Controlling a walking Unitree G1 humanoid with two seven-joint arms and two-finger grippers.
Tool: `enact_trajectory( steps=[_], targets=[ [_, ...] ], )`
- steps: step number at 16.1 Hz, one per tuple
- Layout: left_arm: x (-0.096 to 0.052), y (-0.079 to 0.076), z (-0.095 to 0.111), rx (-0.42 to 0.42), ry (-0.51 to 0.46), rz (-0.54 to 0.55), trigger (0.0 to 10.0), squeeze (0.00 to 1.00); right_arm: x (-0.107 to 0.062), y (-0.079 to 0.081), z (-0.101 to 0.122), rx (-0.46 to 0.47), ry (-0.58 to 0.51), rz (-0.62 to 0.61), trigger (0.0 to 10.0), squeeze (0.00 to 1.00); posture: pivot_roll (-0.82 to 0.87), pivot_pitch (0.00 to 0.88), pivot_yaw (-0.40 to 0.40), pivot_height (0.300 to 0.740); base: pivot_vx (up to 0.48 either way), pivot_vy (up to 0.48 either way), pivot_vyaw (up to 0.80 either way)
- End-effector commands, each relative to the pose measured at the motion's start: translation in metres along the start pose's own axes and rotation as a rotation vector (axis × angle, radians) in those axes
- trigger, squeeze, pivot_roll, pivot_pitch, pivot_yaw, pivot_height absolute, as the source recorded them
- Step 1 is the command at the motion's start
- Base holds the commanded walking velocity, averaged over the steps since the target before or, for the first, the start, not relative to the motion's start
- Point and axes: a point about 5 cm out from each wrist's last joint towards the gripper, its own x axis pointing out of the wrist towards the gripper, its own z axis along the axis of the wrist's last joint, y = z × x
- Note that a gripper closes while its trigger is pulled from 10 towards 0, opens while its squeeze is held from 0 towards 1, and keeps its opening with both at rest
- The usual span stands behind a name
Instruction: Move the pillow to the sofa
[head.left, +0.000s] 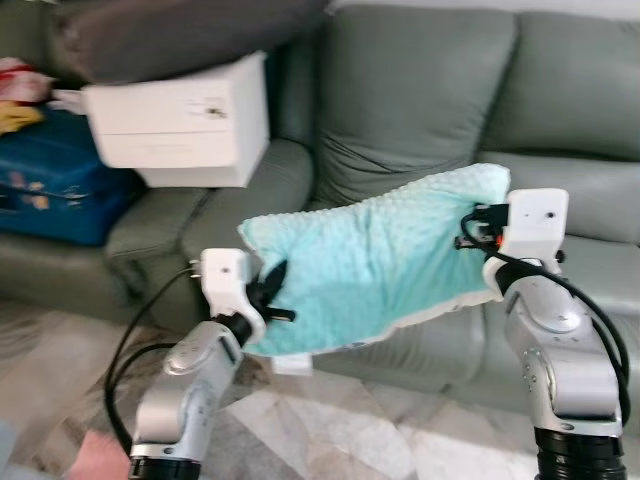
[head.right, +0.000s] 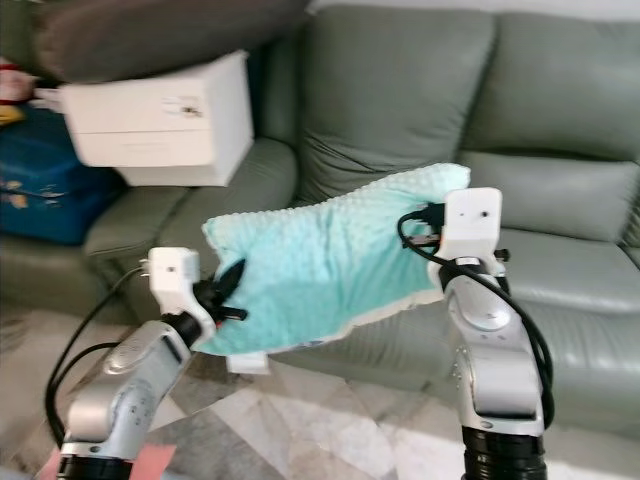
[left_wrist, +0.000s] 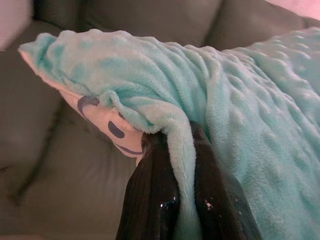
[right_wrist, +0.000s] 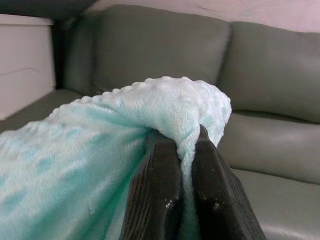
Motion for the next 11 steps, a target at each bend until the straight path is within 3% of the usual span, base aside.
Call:
enact_trajectory(
  steps=[1,7,11],
  targets=[
    [0.0007,-0.0018,0.0055,0.02,-0.018,-0.016,10.0,0.0,0.0006,0.0014,0.0061,-0.002,-0.022,0.002,10.0,0.0,-0.11,0.0,0.009,0.74,0.0,0.0,-0.76],
    [0.0012,-0.0036,0.0059,0.023,-0.021,-0.029,10.0,0.0,0.0004,0.0016,0.006,-0.004,-0.021,0.003,10.0,0.0,-0.11,0.0,0.008,0.74,0.0,0.0,-0.71],
    [0.0007,-0.0054,0.0059,0.017,-0.028,-0.04,10.0,0.0,-0.0001,0.0022,0.0056,-0.006,-0.02,0.006,10.0,0.0,-0.11,0.0,0.009,0.74,0.0,-0.26,0.0]
  ],
)
